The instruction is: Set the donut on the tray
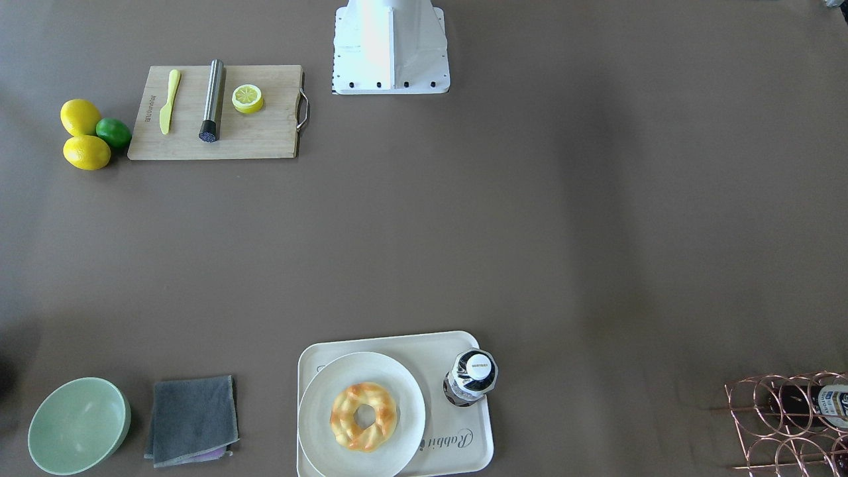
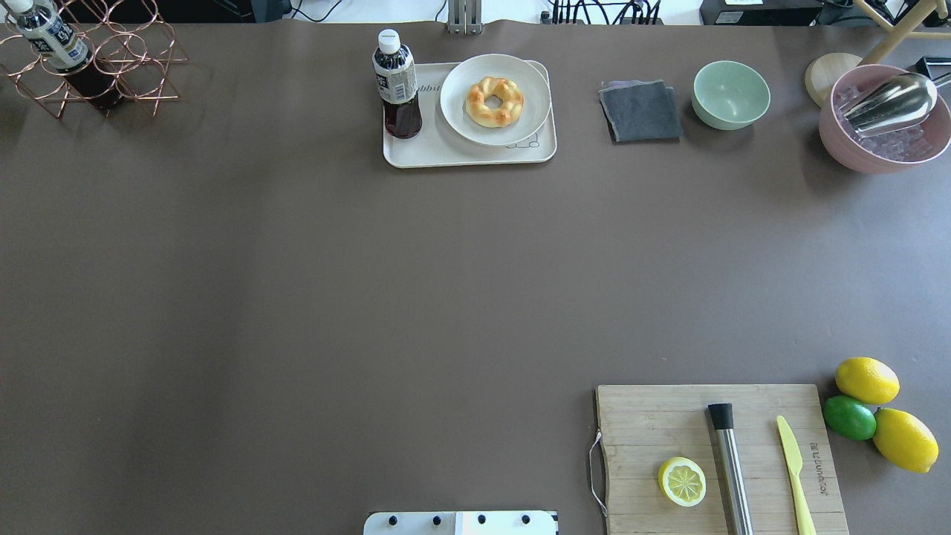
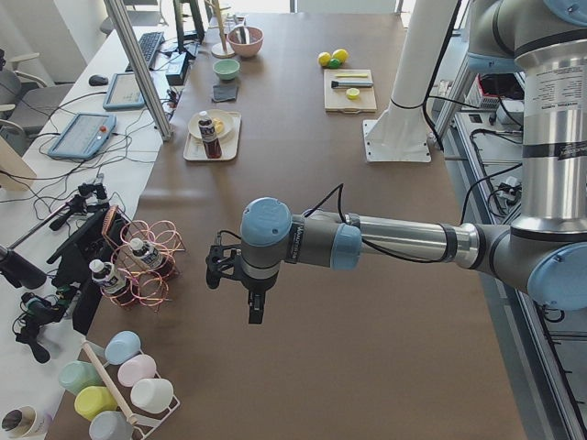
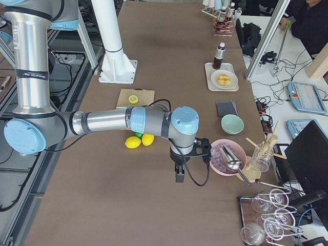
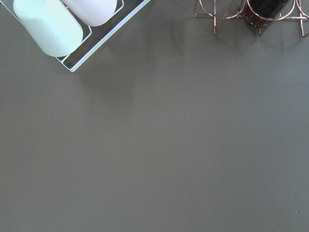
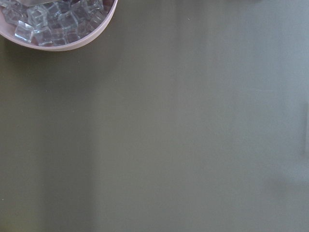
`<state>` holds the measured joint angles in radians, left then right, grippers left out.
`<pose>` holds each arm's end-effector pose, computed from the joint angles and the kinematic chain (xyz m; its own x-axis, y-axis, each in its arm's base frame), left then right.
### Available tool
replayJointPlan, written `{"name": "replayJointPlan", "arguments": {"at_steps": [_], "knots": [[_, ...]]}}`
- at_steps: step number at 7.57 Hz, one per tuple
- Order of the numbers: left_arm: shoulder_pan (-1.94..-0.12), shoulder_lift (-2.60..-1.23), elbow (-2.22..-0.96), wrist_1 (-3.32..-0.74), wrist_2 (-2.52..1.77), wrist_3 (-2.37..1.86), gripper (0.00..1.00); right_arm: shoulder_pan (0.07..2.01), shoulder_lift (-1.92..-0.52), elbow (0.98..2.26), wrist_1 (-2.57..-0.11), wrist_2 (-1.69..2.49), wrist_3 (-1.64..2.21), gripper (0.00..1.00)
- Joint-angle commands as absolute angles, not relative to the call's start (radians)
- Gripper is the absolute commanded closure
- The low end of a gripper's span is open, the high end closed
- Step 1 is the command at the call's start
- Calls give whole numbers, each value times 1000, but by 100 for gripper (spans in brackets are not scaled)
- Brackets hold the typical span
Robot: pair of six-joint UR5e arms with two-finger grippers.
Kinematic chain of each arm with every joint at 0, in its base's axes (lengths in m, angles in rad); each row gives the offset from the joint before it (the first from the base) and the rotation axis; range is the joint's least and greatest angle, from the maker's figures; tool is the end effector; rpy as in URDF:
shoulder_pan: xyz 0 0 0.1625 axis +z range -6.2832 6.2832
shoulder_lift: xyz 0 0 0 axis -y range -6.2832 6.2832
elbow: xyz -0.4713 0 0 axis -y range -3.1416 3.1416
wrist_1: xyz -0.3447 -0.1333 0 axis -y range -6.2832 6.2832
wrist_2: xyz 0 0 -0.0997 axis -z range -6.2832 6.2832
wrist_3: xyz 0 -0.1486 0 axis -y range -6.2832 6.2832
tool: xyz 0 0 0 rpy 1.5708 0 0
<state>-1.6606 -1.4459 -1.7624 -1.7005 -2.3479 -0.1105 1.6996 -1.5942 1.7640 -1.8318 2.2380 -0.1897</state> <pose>-0.0652 -0.3994 0.6916 0.7082 -0.0358 -0.7051 0.1671 0.9788 0.1181 0.0946 -0.4086 0.7008 0.7821 -0.0322 0.6223 0.0199 0.9994 0.0268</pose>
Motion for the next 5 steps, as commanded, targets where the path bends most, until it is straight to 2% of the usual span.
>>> {"name": "replayJointPlan", "arguments": {"at_steps": [1, 5], "knots": [[-1661, -1408, -1749, -1785, -2349, -113, 2, 1697, -1582, 1761, -1830, 2238, -155, 0], [-1658, -1407, -1744, -1782, -2347, -115, 2, 1692, -1568, 1758, -1830, 2241, -153, 0]]}}
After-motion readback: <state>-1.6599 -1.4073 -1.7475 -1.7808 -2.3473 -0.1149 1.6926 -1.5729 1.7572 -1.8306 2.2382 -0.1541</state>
